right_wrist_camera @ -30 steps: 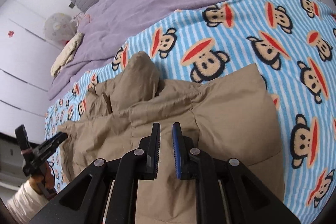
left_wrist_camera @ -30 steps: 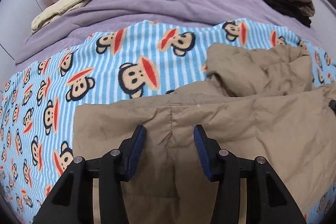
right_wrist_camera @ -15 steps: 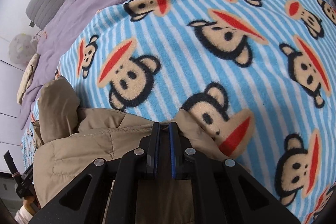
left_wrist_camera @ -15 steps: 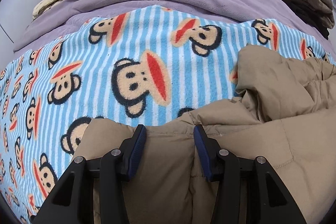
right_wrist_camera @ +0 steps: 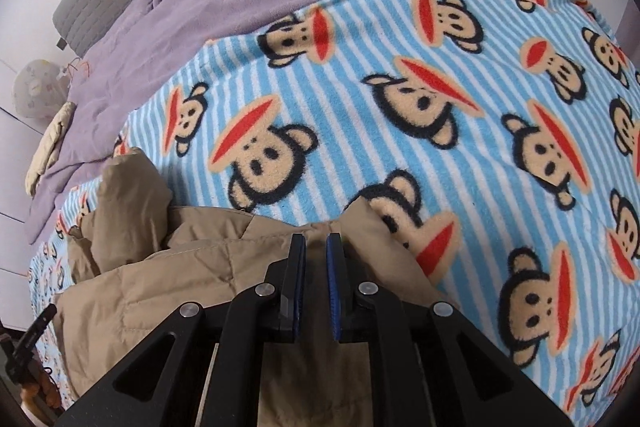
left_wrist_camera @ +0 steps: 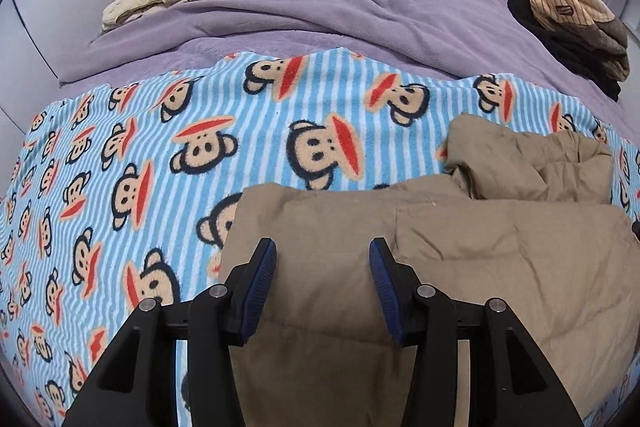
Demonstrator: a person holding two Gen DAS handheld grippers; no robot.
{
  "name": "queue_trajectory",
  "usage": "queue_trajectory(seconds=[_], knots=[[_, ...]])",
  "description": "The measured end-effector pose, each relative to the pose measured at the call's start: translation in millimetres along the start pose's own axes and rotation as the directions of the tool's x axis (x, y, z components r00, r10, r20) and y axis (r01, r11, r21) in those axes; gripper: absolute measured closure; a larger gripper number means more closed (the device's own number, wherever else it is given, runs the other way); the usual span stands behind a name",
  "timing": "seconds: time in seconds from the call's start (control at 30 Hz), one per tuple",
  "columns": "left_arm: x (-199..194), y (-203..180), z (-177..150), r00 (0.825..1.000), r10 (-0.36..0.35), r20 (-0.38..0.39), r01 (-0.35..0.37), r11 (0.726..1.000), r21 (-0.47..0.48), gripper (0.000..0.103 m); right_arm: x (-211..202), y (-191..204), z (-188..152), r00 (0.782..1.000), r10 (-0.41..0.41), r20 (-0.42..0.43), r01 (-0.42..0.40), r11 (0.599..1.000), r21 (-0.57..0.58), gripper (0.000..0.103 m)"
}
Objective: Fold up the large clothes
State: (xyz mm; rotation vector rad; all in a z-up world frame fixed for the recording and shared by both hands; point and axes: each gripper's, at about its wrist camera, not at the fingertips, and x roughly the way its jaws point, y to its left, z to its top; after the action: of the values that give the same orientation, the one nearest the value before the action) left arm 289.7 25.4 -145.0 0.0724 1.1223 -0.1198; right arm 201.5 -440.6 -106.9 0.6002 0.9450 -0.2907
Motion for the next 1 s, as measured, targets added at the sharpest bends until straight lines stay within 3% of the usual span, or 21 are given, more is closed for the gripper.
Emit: queue_trajectory(seconds=[0.1, 0.17, 0.2, 0.4, 0.43, 0.47, 0.53, 0.63, 0.73, 0.83, 0.87, 1.0], knots=[[-13, -5, -16, 1.000, -0.023, -0.013, 0.023, 1.000, 0.008, 0.052, -25, 7, -14, 0.999, 0.033, 0.015, -0.032, 0.999, -0.021, 0.084], [-22, -9, -27, 0.999, -0.033, -0.021, 0.033, 0.999, 0.010, 0.052, -37, 11, -27, 0.998, 0.053, 0.017, -0.052, 0.998, -0.030, 0.050], [-26, -11, -33, 0.999, -0.036, -0.024, 0.036, 0.999, 0.004, 0.052, -45, 12, -35, 0.998, 0.065, 0.021, -0.064, 0.997, -0.034, 0.045], [-46, -26, -73, 0.994, -0.086, -0.064, 0.086, 0.996, -0.017, 0.052, -63, 20, -84, 0.993, 0.112, -0.032, -0.113, 0.993, -0.040, 0.045], [-51, -28, -78, 0.995, -0.079, -0.057, 0.078, 0.997, -0.014, 0.046, -66, 21, -93, 0.992, 0.116, -0.038, -0.118, 0.992, -0.039, 0.045], [-56, -30, -84, 0.996, -0.074, -0.046, 0.074, 0.997, -0.013, 0.024, -69, 20, -101, 0.991, 0.125, -0.043, -0.126, 0.991, -0.035, 0.045], [-71, -31, -94, 0.996, -0.086, -0.006, 0.085, 0.996, -0.018, 0.009, -75, 20, -116, 0.988, 0.145, -0.056, -0.147, 0.989, -0.023, 0.041], [-84, -36, -106, 0.995, -0.102, -0.003, 0.102, 0.995, -0.003, 0.009, -85, 20, -137, 0.983, 0.167, -0.071, -0.168, 0.986, -0.011, 0.031], [-89, -36, -115, 0.993, -0.119, -0.022, 0.119, 0.993, -0.001, 0.009, -92, 21, -152, 0.982, 0.170, -0.083, -0.172, 0.985, -0.013, 0.030], [-94, -34, -120, 0.994, -0.104, -0.040, 0.104, 0.995, -0.001, 0.008, -95, 19, -163, 0.977, 0.188, -0.097, -0.188, 0.982, 0.008, 0.022], [-95, -33, -121, 0.994, -0.103, -0.046, 0.103, 0.995, -0.006, 0.000, -97, 18, -166, 0.976, 0.191, -0.100, -0.191, 0.982, 0.014, 0.022], [-97, -29, -127, 0.995, -0.080, -0.061, 0.079, 0.997, -0.015, 0.000, -98, 16, -181, 0.974, 0.196, -0.115, -0.193, 0.981, 0.034, 0.021]])
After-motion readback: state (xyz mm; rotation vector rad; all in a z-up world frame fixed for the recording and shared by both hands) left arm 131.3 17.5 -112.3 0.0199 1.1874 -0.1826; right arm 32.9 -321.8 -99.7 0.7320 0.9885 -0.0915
